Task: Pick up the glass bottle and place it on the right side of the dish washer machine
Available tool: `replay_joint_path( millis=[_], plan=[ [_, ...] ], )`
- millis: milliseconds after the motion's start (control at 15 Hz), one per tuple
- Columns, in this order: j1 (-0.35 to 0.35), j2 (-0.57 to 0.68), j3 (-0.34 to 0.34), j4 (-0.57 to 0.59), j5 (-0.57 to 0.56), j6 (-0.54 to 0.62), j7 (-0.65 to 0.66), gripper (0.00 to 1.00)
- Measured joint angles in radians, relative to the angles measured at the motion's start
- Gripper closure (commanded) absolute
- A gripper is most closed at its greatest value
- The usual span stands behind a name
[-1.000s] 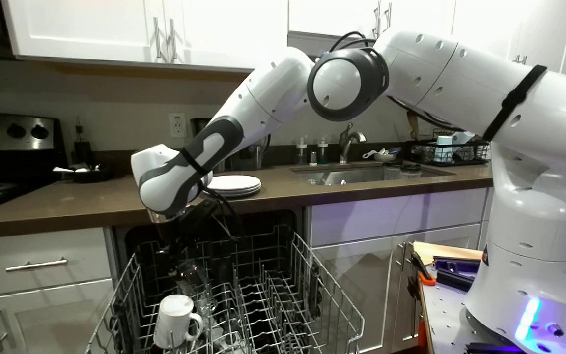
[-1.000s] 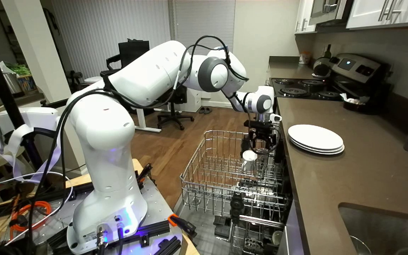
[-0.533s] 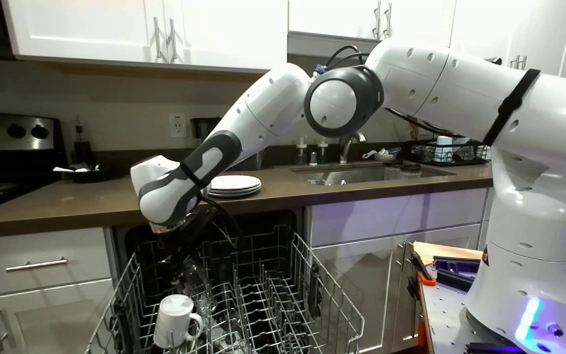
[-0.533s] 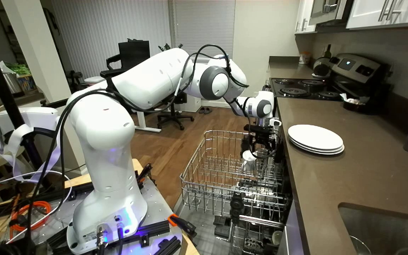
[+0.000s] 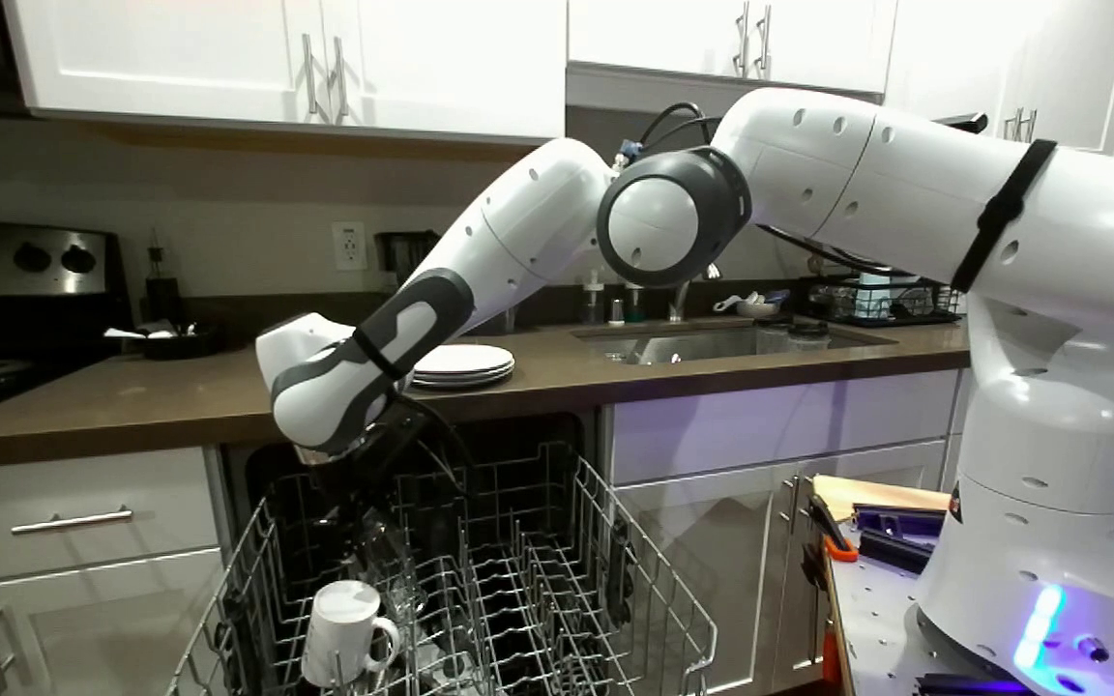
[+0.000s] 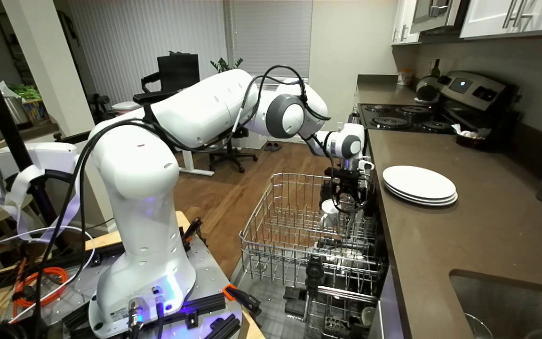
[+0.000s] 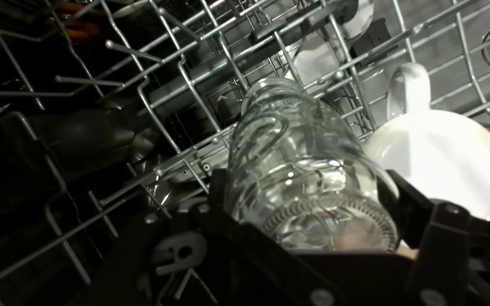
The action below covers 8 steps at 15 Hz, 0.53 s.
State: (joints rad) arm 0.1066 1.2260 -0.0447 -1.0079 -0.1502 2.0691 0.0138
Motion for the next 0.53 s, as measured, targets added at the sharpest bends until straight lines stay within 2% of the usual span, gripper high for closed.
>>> replay_joint_path(
  millis=[533],
  plan=[
    [0.009,-0.054,-0.002,-0.003,-0.003,-0.062,0.0,0.39]
  ],
)
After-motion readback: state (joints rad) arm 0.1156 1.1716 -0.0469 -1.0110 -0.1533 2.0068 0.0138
